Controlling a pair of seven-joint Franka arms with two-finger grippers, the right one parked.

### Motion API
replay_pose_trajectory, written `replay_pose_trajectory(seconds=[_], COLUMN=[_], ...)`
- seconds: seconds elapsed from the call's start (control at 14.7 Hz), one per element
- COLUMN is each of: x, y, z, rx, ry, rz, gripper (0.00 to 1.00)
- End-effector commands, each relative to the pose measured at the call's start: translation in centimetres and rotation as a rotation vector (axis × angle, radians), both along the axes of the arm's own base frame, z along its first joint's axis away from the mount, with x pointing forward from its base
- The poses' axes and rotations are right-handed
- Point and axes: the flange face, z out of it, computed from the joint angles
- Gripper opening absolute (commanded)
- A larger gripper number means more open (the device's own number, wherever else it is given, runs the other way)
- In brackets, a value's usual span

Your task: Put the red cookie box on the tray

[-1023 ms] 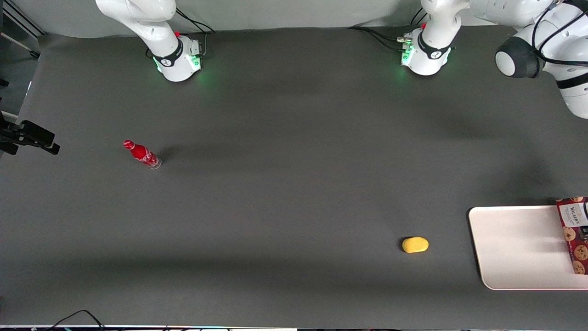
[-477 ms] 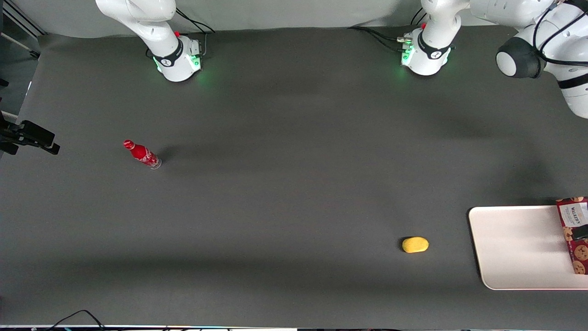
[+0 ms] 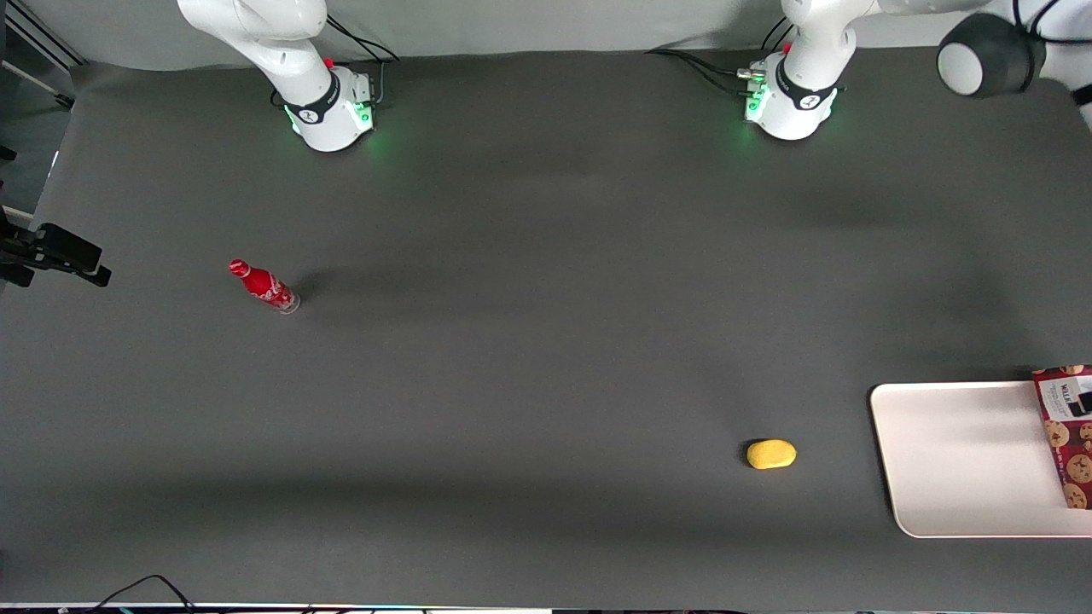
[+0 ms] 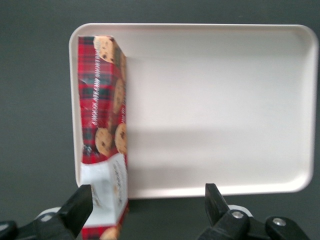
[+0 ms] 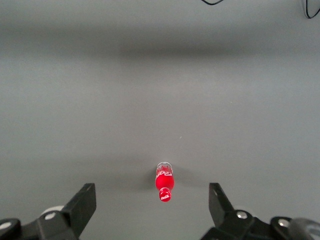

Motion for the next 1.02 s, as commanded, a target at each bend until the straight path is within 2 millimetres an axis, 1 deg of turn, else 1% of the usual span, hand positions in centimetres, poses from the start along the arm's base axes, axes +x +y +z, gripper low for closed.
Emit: replay_pose_trajectory(seconds=[0.0, 0.14, 0.2, 0.34, 0.41, 0.48, 0.55, 0.68, 0.82, 0.95], x=[-5.8, -7.7, -8.3, -8.7, -9.0, -9.3, -9.9, -11.9, -13.0, -14.0], y=[-4.8, -7.7, -9.2, -13.8, -15.5, -17.7, -19.1, -21.9, -25.5, -29.6], z=[6.0, 9.1, 10.5, 14.0, 15.8, 17.6, 18.6, 20.4, 22.2, 24.7], rx=[-0.080, -0.076, -0.079, -0.070, -0.050, -0.038, -0.033, -0.036, 0.015, 0.063], ry=[0.019, 0.042, 0.078, 0.116, 0.117, 0.111, 0.106, 0.083, 0.071, 0.047], rz=[0.010, 0.002, 0.009, 0.006, 0.009, -0.003, -0.008, 0.003, -0.001, 0.006], gripper=[1.00, 1.00, 1.00, 1.00, 1.00, 1.00, 1.00, 1.00, 1.00, 1.00])
